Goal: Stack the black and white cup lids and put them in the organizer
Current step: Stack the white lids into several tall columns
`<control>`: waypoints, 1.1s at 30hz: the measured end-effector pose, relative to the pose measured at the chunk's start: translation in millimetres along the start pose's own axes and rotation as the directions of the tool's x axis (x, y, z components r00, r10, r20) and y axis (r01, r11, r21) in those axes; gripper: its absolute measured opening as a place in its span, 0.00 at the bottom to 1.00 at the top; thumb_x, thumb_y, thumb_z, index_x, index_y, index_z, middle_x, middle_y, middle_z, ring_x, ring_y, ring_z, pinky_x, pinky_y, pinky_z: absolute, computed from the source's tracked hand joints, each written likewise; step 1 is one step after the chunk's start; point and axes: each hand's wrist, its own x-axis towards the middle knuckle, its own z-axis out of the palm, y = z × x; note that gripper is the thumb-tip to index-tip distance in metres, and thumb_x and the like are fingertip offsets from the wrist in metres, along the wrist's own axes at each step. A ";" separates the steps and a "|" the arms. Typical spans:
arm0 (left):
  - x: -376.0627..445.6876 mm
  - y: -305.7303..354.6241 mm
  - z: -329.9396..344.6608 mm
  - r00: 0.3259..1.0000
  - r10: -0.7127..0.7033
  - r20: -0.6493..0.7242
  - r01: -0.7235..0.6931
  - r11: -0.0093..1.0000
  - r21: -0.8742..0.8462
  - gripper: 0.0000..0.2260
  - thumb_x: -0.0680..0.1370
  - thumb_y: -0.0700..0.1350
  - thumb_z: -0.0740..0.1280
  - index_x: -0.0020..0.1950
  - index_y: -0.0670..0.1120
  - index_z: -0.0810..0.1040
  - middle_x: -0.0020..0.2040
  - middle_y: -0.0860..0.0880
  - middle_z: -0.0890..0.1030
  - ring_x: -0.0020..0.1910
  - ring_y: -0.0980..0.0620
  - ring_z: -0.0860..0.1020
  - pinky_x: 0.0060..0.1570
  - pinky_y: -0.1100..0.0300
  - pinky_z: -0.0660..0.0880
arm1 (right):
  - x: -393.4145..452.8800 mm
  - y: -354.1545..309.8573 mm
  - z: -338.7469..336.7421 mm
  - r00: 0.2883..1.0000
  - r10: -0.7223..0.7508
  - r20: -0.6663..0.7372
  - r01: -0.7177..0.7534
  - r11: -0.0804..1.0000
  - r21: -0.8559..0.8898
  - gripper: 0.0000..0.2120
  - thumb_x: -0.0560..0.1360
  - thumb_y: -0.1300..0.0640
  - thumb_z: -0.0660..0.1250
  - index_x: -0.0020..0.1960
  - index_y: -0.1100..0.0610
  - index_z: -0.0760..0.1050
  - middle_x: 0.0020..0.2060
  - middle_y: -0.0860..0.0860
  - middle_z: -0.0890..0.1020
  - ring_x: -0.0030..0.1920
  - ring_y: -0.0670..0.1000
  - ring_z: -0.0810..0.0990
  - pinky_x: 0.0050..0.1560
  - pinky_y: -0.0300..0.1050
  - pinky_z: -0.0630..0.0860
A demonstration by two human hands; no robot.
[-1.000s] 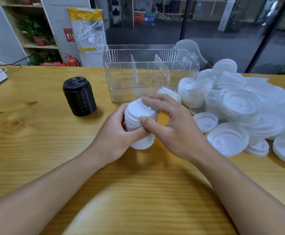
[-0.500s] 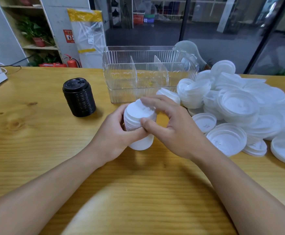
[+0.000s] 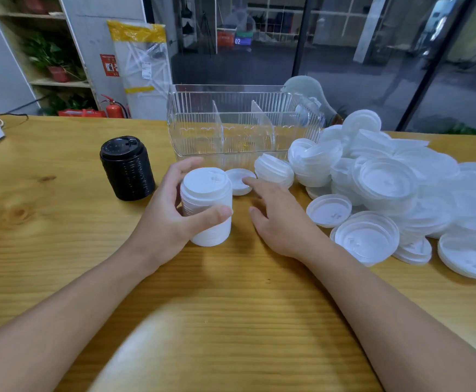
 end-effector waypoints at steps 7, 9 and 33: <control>0.4 3.5 8.0 0.999 0.000 -0.035 0.000 1.000 -0.005 0.30 0.75 0.66 0.74 0.73 0.55 0.76 0.64 0.57 0.84 0.63 0.55 0.83 0.58 0.59 0.77 | 5.0 6.7 8.9 0.997 -0.068 -0.020 0.063 0.980 -0.190 0.22 0.86 0.52 0.64 0.79 0.49 0.69 0.71 0.48 0.75 0.72 0.54 0.68 0.69 0.54 0.62; -0.7 5.1 8.3 0.999 -0.004 -0.032 0.003 1.000 -0.018 0.30 0.75 0.66 0.74 0.74 0.55 0.76 0.64 0.57 0.85 0.62 0.56 0.83 0.56 0.64 0.78 | 6.2 11.3 8.8 0.993 -0.095 -0.071 0.078 0.974 -0.214 0.14 0.84 0.52 0.68 0.68 0.50 0.77 0.62 0.48 0.77 0.66 0.54 0.72 0.64 0.52 0.64; -2.8 3.0 7.5 0.999 -0.018 0.039 0.020 0.998 -0.067 0.24 0.80 0.55 0.73 0.75 0.52 0.75 0.65 0.54 0.85 0.63 0.55 0.83 0.58 0.64 0.78 | -13.7 12.4 -28.7 0.962 0.113 -0.247 0.046 0.830 0.557 0.05 0.82 0.54 0.75 0.48 0.53 0.87 0.39 0.44 0.85 0.40 0.43 0.79 0.45 0.36 0.75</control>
